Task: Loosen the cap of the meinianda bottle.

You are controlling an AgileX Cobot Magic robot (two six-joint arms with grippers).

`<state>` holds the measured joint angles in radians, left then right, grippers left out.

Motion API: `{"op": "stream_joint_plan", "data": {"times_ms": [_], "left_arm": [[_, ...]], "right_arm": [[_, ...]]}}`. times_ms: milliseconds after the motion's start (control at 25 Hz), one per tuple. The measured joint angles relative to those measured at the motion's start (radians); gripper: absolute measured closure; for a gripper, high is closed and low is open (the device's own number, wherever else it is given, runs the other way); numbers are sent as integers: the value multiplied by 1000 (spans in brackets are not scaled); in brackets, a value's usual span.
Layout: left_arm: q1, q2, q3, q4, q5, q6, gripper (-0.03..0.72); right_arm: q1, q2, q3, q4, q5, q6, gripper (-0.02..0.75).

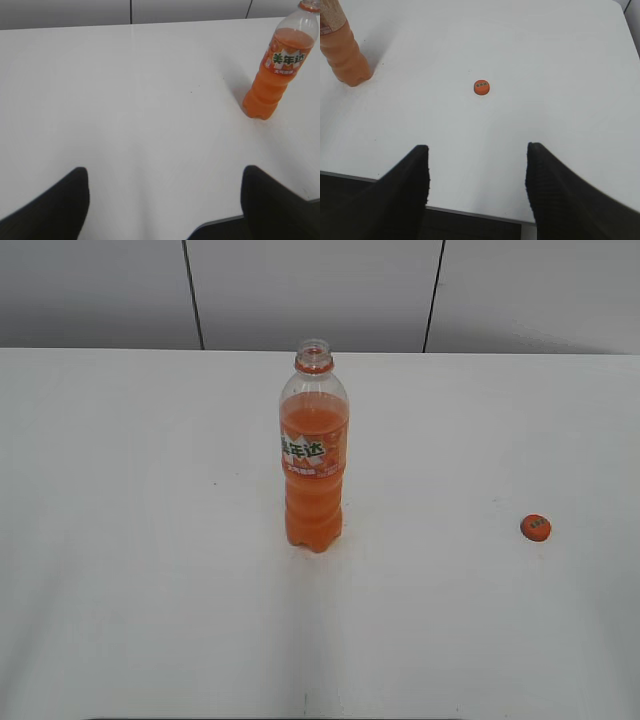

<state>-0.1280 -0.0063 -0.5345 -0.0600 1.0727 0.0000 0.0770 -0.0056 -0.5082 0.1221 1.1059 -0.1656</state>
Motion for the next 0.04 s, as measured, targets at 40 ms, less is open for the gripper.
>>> {"op": "stream_joint_plan", "data": {"times_ms": [40], "left_arm": [[0,0,0,0,0,0,126]], "right_arm": [[0,0,0,0,0,0,276]]}}
